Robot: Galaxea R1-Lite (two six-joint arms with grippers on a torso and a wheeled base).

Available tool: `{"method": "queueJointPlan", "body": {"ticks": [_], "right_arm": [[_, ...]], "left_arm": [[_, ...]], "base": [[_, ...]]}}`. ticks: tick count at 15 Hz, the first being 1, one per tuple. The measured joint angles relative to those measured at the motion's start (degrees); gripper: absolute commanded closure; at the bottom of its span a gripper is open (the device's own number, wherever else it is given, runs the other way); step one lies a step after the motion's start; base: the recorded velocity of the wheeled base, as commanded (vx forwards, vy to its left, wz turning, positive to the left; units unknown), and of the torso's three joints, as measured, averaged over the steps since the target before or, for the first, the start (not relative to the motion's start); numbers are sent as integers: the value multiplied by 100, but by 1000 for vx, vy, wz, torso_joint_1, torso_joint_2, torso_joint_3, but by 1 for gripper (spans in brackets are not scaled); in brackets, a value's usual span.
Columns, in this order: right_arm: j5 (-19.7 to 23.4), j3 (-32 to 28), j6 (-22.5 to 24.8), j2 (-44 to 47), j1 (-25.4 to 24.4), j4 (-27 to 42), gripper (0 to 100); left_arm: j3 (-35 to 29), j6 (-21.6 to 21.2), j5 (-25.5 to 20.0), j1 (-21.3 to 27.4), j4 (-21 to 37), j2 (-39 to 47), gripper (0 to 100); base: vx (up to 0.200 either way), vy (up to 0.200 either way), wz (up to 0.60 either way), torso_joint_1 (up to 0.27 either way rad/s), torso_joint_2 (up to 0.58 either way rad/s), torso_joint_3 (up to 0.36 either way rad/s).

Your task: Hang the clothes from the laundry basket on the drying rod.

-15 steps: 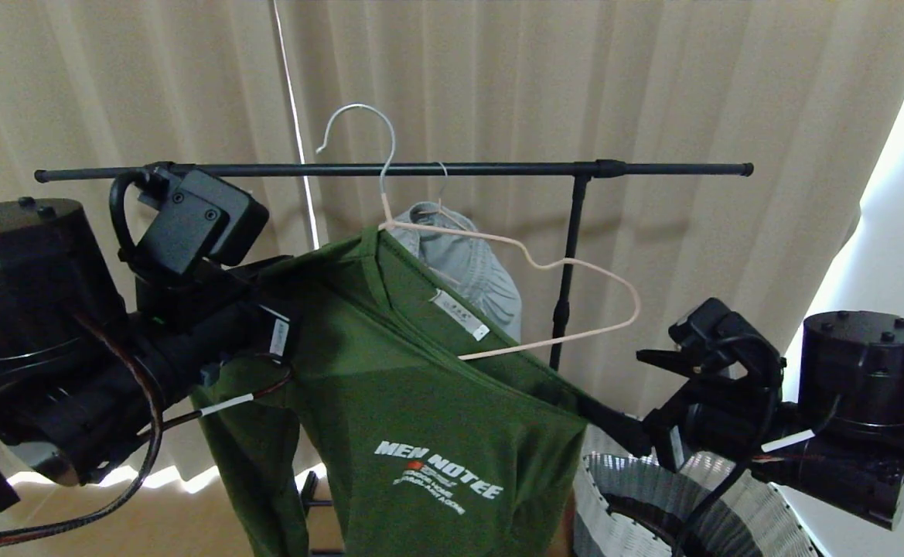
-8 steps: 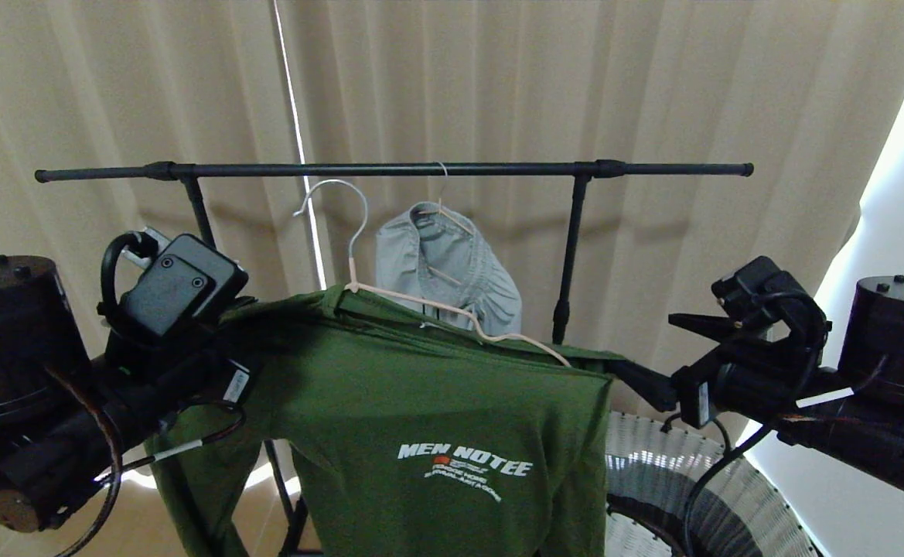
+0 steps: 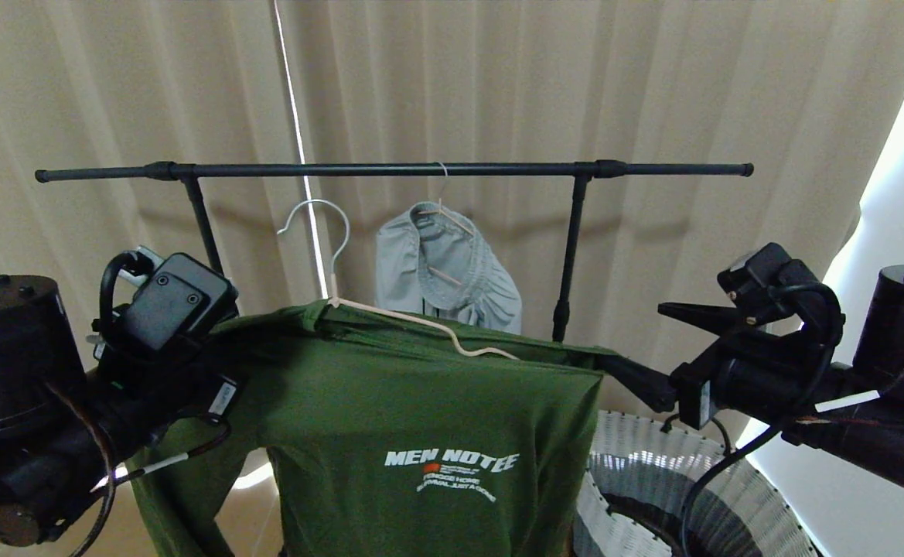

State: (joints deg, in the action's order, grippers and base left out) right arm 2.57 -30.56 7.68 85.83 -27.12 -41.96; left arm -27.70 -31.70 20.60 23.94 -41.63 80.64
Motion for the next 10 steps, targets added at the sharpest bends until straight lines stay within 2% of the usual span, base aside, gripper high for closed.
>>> {"method": "queueJointPlan", "body": {"ticks": [1,5,10], "right_arm": [[0,-6,37,-26,-178,66,0],[16,-301,679,-59,-788,501,0],[-55,-1081,705,171,-1303,692,0]], "left_arm": [[-61,55,123,54,-7,17,100],[-284,455,608,461,-5,183,100],[-284,628,613,756,-176,285,100]], "base": [[0,0,0,0,0,0],[0,0,0,0,0,0],[0,0,0,0,0,0]]}}
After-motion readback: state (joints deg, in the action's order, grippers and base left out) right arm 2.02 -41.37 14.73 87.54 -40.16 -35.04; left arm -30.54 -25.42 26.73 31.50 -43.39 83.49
